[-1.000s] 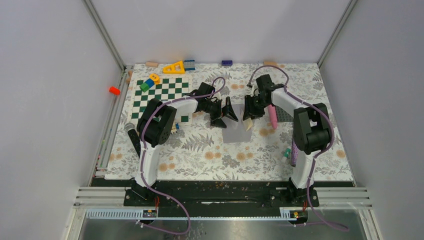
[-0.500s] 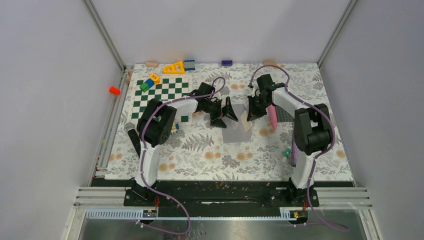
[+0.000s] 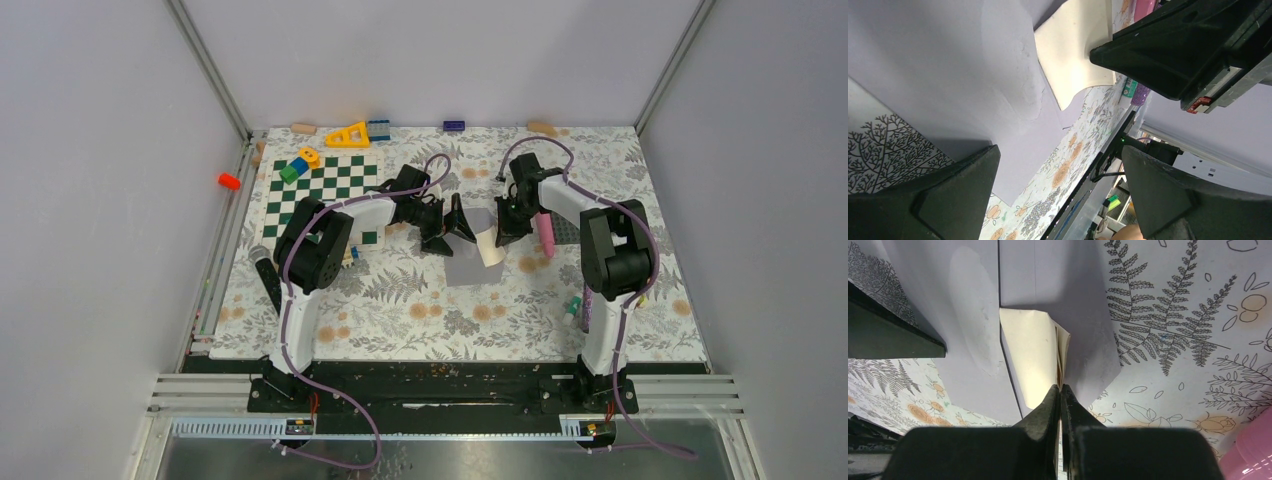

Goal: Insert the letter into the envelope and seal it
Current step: Place the letter in the envelope.

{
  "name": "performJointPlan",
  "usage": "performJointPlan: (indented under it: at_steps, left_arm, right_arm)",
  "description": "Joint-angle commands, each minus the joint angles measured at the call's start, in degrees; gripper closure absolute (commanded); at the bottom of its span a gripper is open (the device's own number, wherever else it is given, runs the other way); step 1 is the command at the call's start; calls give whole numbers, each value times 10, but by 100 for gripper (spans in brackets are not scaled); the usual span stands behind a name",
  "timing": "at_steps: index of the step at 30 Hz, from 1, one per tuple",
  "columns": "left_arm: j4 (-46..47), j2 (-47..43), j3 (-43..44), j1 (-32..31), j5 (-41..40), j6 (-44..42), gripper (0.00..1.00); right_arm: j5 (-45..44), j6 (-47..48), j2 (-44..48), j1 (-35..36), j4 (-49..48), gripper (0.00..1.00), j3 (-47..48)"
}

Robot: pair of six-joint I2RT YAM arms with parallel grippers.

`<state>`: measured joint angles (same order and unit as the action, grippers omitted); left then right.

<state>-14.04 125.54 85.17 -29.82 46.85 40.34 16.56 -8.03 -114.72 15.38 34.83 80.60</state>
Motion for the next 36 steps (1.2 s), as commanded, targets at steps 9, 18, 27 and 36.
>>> performJointPlan:
  at_steps: [9, 18, 27, 36]
  left_arm:
    - [-6, 26, 7, -8, -20, -19, 1]
    - [-5, 27, 7, -9, -18, -18, 1]
    - [-5, 27, 10, -9, -18, -17, 1]
    - [-5, 27, 11, -9, -17, -16, 1]
  right_arm:
    - [-1, -24, -7, 1, -18, 100, 16]
    - [-9, -61, -6, 10, -58, 100, -2]
    - [14, -61, -22, 31, -61, 100, 1]
    - [20, -66, -29, 38, -62, 100, 1]
